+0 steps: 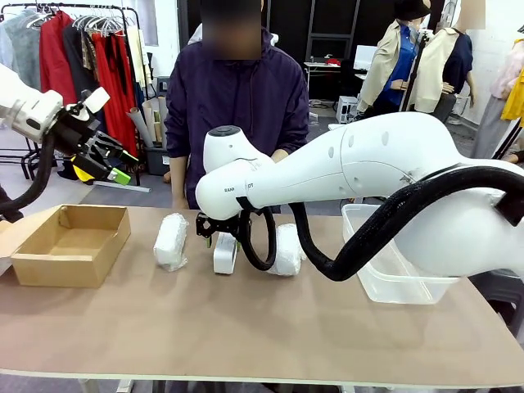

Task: Separate and place wrapped and unwrapped clocks.
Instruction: Pick up the Digital clock indicated by the person.

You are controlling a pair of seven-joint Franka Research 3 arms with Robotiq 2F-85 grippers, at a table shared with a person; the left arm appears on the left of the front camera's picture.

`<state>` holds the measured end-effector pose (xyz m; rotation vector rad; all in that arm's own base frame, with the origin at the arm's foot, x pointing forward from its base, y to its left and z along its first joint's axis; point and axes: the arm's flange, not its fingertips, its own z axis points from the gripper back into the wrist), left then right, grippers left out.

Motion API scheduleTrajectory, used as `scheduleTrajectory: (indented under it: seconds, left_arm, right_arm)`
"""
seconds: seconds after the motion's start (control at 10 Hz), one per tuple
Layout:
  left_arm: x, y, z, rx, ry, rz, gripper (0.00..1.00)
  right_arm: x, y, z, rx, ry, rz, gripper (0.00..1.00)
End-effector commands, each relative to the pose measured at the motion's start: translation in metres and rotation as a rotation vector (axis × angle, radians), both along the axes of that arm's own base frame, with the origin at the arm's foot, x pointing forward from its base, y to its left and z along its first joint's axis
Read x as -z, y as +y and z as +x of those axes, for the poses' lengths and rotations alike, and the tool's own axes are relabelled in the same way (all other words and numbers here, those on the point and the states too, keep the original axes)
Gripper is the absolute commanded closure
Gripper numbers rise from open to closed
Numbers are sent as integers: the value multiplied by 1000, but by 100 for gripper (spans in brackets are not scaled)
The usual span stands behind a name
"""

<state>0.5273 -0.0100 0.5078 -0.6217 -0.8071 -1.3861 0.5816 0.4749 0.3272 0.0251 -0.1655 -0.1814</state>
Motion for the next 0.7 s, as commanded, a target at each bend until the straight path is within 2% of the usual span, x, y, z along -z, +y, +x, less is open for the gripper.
scheduleTrajectory:
  seconds: [0.0, 0.2, 0.3, 0.6]
  left_arm:
    - [-2, 0, -2, -2, 0, -7, 0]
    - [-2, 0, -2, -2, 0, -7, 0]
    - [-2, 0, -2, -2, 0, -7, 0]
    - [-2, 0, -2, -2, 0, -7, 0]
  right_arm:
    - [-6, -2, -2, -24, -17, 2, 55]
    - [-11, -6, -5, -33, -17, 9, 92]
    - [-12, -8, -8, -36, -19, 9, 100]
    - [-38, -19, -23, -52, -52, -5, 100]
